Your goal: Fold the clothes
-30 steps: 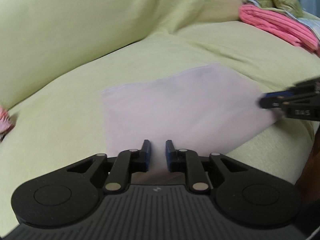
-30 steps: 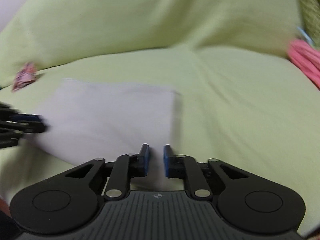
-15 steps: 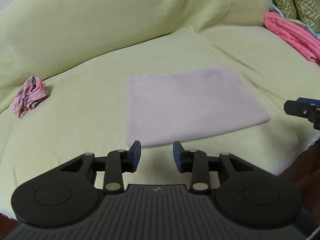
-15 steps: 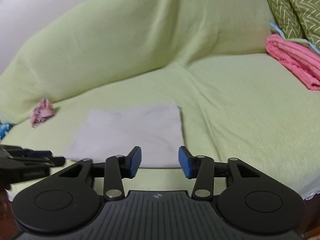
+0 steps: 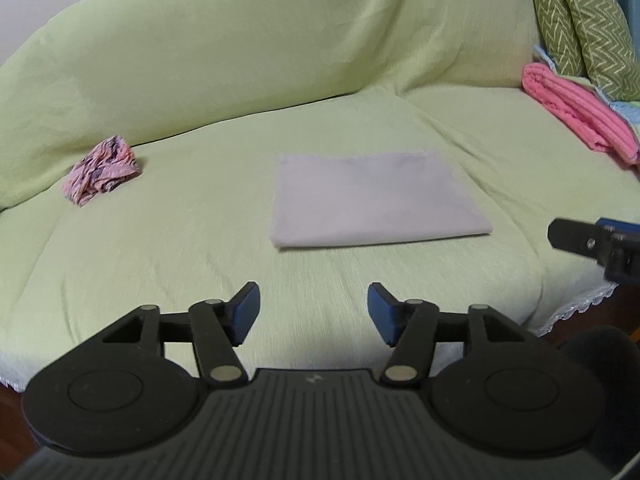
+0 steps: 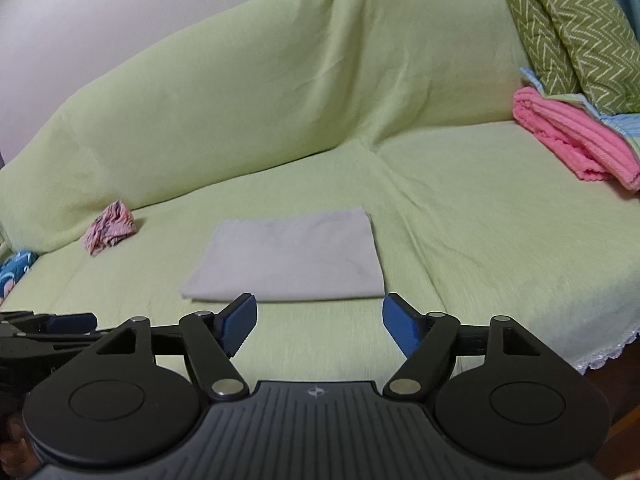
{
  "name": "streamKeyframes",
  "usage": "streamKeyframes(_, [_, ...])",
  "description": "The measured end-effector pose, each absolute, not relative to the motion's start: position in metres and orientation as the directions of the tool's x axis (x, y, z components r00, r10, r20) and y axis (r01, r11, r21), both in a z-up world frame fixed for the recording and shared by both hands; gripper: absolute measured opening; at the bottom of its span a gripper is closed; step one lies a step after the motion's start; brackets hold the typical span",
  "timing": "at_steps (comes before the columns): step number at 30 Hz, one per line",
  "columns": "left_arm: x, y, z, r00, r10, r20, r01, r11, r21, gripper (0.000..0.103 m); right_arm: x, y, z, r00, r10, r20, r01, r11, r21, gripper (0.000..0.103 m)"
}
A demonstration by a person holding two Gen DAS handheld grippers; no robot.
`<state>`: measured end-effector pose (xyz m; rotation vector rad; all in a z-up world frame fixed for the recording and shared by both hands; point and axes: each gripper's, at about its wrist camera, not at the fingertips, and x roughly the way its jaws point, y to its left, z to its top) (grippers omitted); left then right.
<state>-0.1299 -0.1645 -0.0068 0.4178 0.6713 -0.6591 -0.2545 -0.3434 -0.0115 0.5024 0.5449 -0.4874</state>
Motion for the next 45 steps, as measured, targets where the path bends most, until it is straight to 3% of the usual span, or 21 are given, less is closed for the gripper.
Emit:
streamKeyframes(5, [-0.141,-0.15,0.002,0.606,-0.408,-0.682,0.658,0.74,0.142,0.059,-0.267,-0.33,-0.004,0.755,-0.298,-0.584,0.546,0.779,0.309,0.079])
streamKeyframes(10, [-0.144,-0.138,0.011,0.636,-0.389,-0.666,0.621,0.77,0.144,0.076,-0.262,-0.325,0.004,0.742,-0.298,-0.6,0.554,0.776,0.301,0.086])
streamKeyframes(17, [-0.141,-0.129,0.009,0.641,-0.373,-0.671,0.581,0.807,0.106,0.087,-0.251,-0.315,0.007,0.714,-0.323,-0.622,0.563,0.792,0.236,0.099])
streamKeyframes(23, [-0.143,-0.136,0.001,0.631,-0.364,-0.685,0.593,0.796,0.123,0.092,-0.241,-0.316,-0.001,0.68,-0.319,-0.66,0.579,0.786,0.217,0.1])
streamKeyframes(25, [-0.141,-0.139,-0.002,0.635,-0.359,-0.684,0.589,0.798,0.127,0.099,-0.239,-0.317,-0.004,0.675,-0.313,-0.668,0.581,0.784,0.22,0.1])
streamKeyframes(45, [-0.113,-0.159,-0.044,0.557,-0.353,-0.752,0.622,0.777,0.096,0.102,-0.222,-0.339,-0.042,0.608,-0.29,-0.739,0.629,0.744,0.225,0.101])
